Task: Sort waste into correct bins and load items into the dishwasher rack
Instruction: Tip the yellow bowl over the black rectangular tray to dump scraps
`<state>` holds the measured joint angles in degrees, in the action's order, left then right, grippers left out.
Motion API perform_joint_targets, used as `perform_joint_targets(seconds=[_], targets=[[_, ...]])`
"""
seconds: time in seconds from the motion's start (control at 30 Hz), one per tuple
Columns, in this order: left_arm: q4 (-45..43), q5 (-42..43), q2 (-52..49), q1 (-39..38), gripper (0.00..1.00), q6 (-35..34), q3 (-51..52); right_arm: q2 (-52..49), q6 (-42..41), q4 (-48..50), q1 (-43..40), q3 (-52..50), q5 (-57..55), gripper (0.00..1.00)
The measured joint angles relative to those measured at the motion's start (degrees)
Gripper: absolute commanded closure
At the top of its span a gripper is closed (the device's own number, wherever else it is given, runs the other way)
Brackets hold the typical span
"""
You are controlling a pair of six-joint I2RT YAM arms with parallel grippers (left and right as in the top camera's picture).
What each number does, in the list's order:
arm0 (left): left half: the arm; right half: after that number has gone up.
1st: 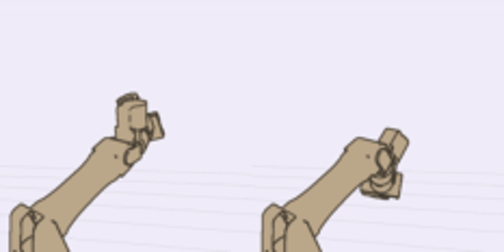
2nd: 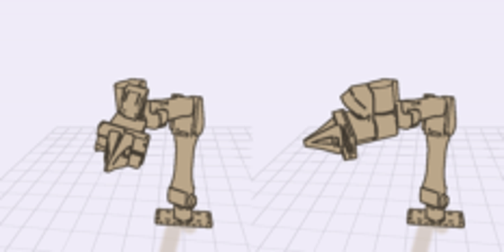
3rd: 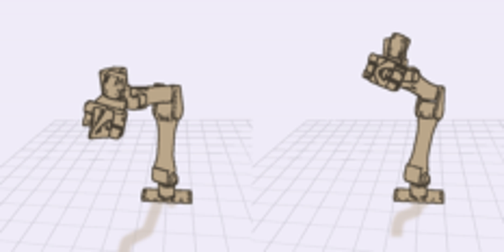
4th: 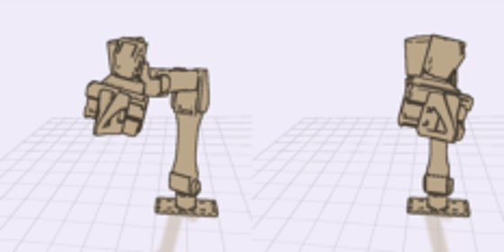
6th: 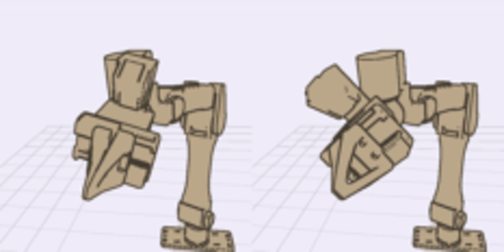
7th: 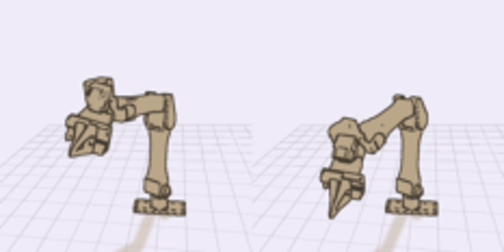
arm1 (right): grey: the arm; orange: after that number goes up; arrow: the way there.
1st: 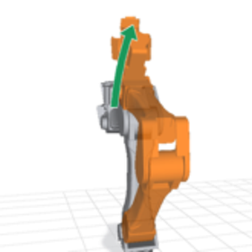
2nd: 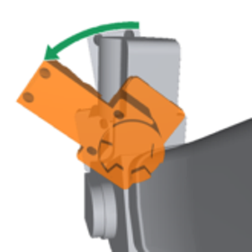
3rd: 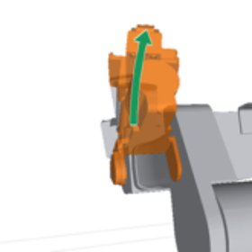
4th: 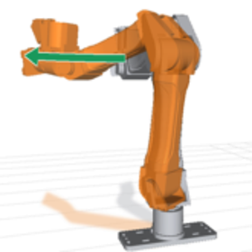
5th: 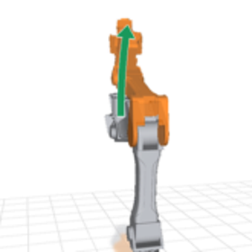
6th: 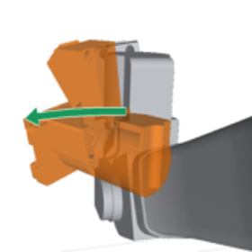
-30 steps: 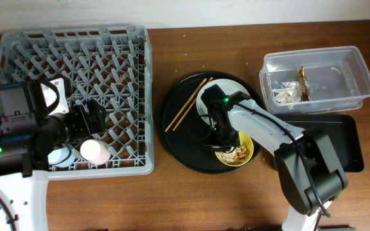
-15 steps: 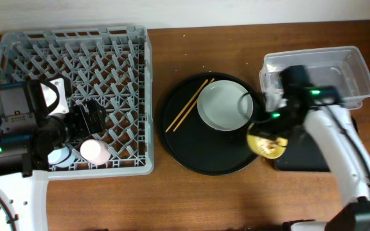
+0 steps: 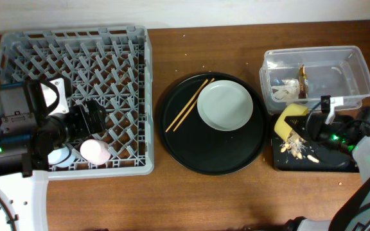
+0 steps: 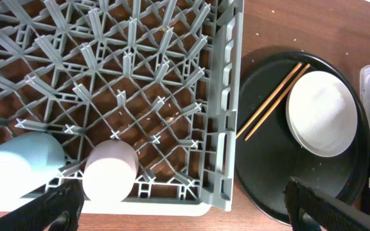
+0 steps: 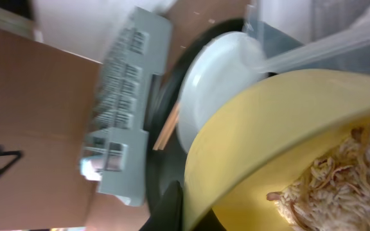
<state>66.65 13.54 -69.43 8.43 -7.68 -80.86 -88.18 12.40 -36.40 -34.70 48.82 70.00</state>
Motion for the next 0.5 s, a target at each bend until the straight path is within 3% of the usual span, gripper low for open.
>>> perform_joint_targets(seconds=[0.2,0.5], targets=[[0.0,0.0,0.0,0.0,0.01,0.0,0.0,0.0,5.5,0.8,-1.3,-0.2,13.4,0.96],[0.0,0.0,0.0,0.0,0.01,0.0,0.0,-0.1,1.8,-1.6,-1.4,-0.3,7.1,0.96]])
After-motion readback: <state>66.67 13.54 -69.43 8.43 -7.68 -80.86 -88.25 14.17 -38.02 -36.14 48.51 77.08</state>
